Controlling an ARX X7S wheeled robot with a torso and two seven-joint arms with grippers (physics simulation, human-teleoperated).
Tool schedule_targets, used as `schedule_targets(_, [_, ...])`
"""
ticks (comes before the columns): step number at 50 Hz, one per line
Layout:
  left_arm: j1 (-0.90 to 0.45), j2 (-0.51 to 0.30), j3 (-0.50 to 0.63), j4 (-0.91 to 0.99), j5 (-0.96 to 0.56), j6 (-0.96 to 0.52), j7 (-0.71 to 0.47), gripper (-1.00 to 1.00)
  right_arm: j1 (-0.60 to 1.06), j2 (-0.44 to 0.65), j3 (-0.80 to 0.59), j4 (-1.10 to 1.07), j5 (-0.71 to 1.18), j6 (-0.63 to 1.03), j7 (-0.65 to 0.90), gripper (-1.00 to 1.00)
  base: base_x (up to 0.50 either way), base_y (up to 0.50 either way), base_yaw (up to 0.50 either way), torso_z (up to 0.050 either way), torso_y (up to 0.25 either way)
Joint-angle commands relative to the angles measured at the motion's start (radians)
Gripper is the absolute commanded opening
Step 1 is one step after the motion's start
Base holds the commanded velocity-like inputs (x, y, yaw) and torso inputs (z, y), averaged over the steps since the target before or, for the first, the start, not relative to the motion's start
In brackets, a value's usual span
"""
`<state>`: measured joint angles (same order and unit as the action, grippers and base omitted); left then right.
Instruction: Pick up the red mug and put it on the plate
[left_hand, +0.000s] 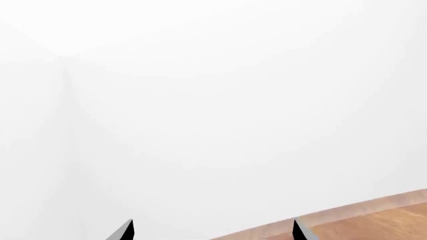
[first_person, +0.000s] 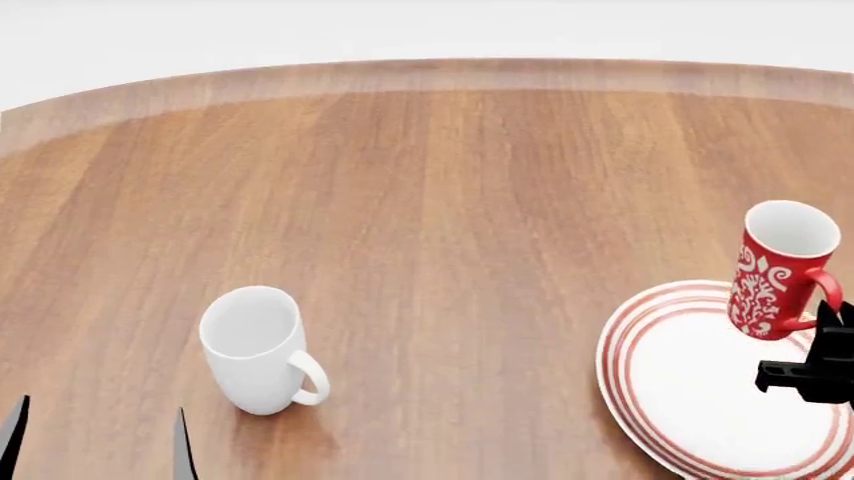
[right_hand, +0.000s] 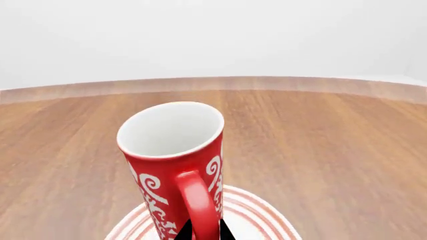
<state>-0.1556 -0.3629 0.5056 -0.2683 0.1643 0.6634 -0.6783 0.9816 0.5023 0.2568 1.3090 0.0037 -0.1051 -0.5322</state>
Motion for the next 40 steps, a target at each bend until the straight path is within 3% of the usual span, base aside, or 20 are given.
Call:
schedule_targets(1, [-0.003,-0.001,0.002,-0.006,0.006,0.013,-0.008,1.00,0.003,0.000,0.020,0.000,0.000,-0.007,-0.002,-1.00,0.00,0.00,0.00,0.002,-0.119])
schedule_targets(40, [-0.009,-0.006,0.012,-0.013,0.011,0.028,-0.017,1.00,-0.005,-0.007,0.062,0.000,0.006,-0.040,-0.003,-1.00,0.00,0.00,0.00,0.003,-0.120])
